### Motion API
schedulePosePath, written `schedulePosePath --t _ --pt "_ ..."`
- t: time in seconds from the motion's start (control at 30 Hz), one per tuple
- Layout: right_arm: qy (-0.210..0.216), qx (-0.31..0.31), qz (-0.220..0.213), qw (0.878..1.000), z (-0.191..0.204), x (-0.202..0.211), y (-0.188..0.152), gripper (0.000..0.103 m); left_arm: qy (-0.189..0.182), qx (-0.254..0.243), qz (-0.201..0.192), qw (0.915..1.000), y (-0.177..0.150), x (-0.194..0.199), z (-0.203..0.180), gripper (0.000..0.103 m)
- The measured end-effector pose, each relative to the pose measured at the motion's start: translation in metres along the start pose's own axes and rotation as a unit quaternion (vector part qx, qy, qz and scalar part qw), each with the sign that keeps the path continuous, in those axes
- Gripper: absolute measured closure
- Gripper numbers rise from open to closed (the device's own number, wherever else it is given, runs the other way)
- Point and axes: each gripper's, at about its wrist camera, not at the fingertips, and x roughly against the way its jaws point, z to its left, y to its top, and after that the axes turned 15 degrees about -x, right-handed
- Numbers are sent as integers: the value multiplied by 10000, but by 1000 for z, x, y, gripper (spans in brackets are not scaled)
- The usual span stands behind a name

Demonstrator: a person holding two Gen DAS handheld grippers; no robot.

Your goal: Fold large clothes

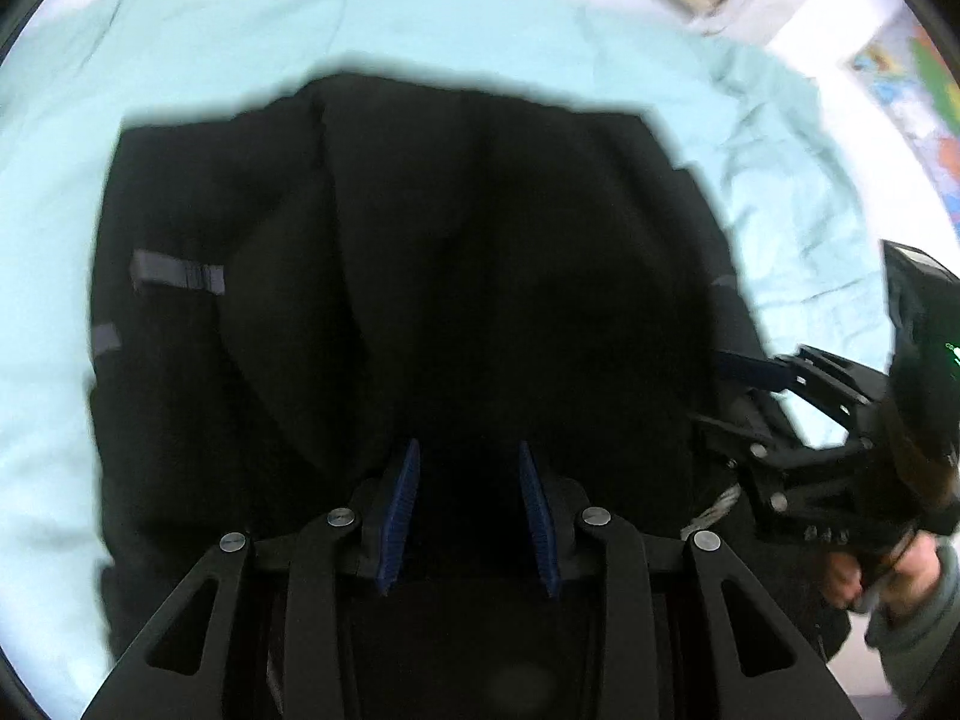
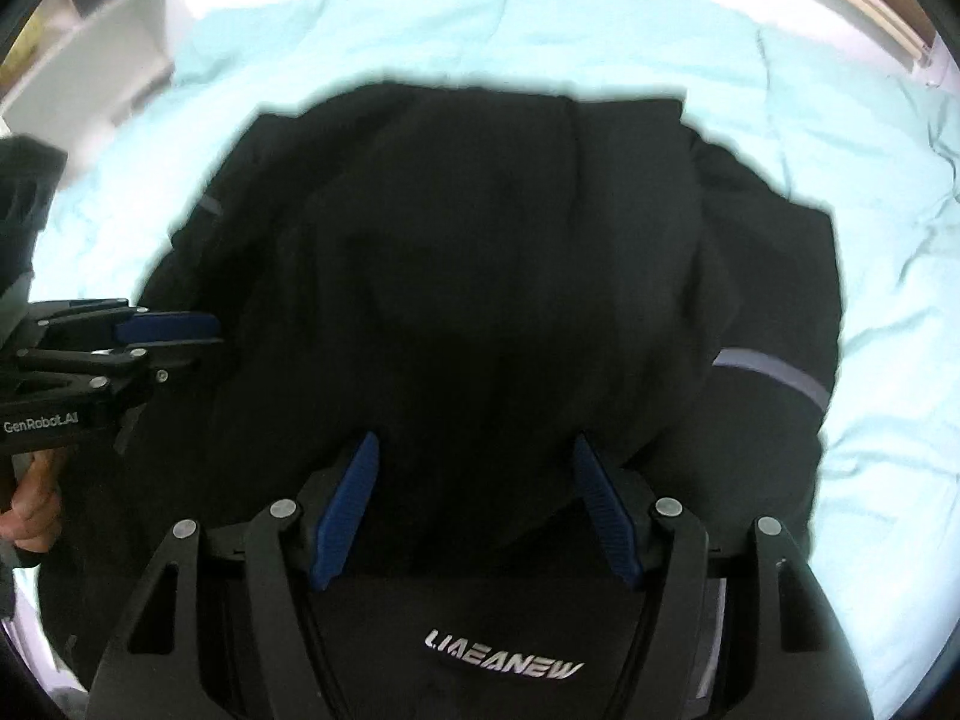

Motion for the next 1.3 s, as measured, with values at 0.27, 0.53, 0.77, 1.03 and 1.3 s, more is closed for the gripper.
schedulePosePath --t 0.27,0.53,0.77,1.03,1.3 --pt "70 -411 352 9985 -12 -33 -3 30 -193 360 24 9992 -3 -4 12 72" --pt "358 -499 266 9978 -5 12 -10 30 105 382 -719 9966 9 92 -32 72" --pt "321 -352 26 9989 15 70 -44 30 716 351 -1076 9910 -16 174 -69 72" --pt "284 -231 -50 9993 22 121 -93 30 1902 385 -898 9769 -62 236 -106 72" --pt "214 -260 11 9994 26 145 -139 30 2366 463 -630 9685 -110 257 -134 72"
